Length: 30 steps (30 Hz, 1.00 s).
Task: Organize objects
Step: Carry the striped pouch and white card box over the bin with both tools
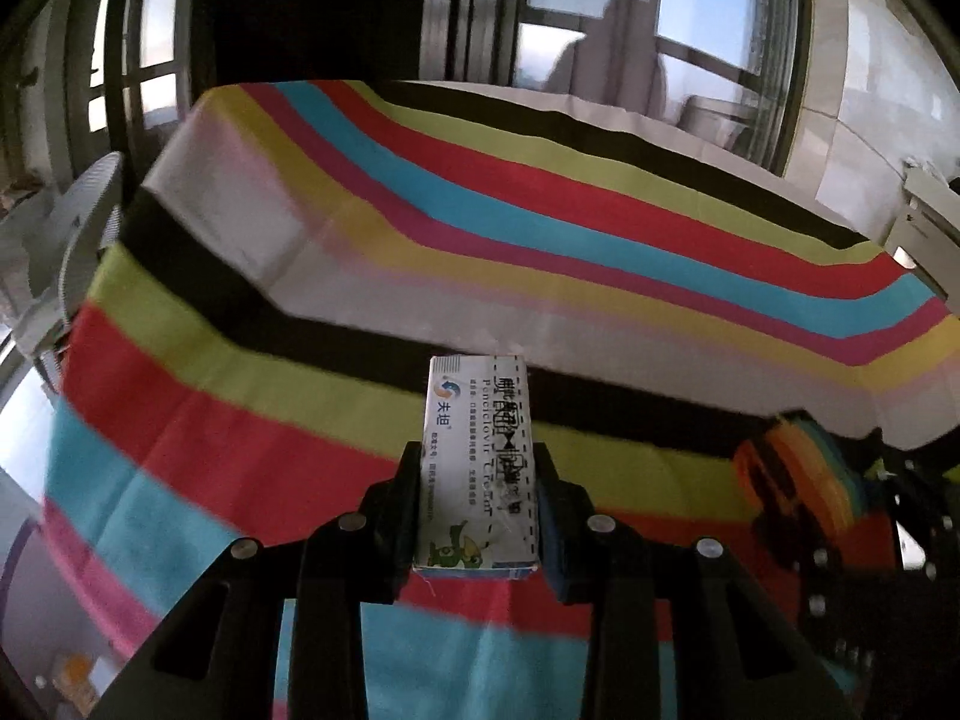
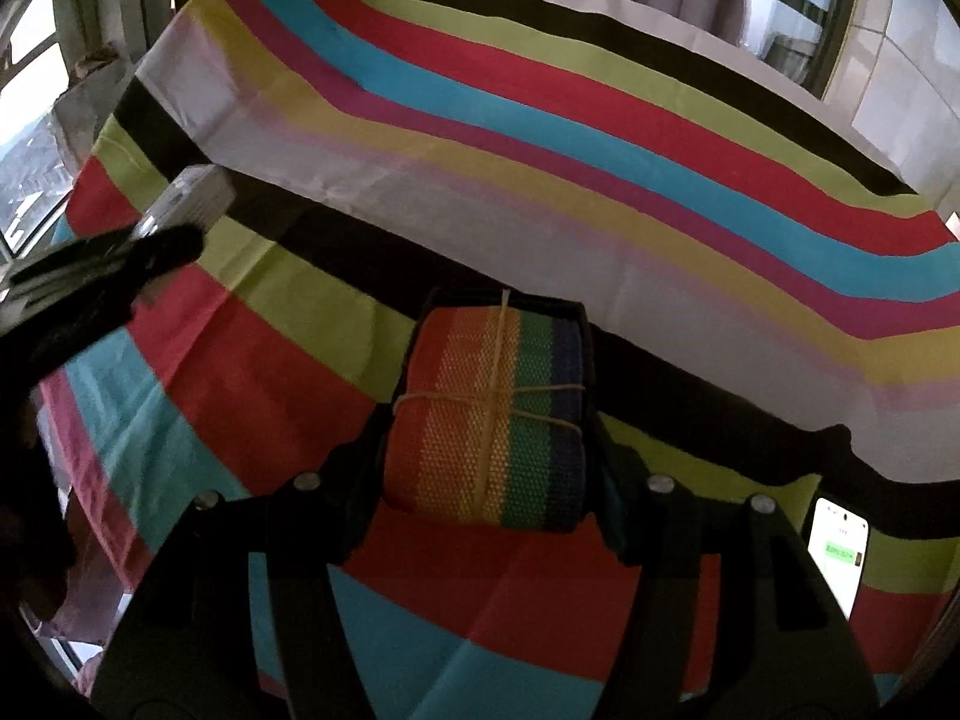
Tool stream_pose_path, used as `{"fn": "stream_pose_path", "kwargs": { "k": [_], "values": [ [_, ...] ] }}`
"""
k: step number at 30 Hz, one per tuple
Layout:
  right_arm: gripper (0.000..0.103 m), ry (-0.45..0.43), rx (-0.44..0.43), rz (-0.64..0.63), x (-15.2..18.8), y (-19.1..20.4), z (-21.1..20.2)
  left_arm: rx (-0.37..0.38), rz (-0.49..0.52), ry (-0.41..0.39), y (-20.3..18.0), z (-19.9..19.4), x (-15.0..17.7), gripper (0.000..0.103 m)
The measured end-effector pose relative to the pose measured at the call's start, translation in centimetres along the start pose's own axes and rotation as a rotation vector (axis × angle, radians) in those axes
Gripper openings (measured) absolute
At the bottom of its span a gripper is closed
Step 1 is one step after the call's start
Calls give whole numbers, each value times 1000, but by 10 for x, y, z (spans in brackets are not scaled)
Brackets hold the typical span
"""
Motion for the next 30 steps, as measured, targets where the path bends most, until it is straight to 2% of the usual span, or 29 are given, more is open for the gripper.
{"fn": "stream_pose_path", "kwargs": {
  "k": [9,19,30],
  "values": [
    [63,-16,-28,-41,9,24,-18,-19,-32,-11,28,-44,22,35],
    [63,-28,-35,-87,8,47,-33,-36,-58,-18,54,-68,39,35],
    [63,-58,-83,-194,7,102,-55,-81,-109,-45,101,-101,55,35]
  ]
}}
Point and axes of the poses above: each gripper's, at about its wrist camera, not at the fingertips, and z roughly the way its jaws point, y to its left, x to its underside, the point moved 5 cm from there along z, roughly the way its jaws point, and after that the axes turned 11 degrees about -y, right-handed, at the moved point
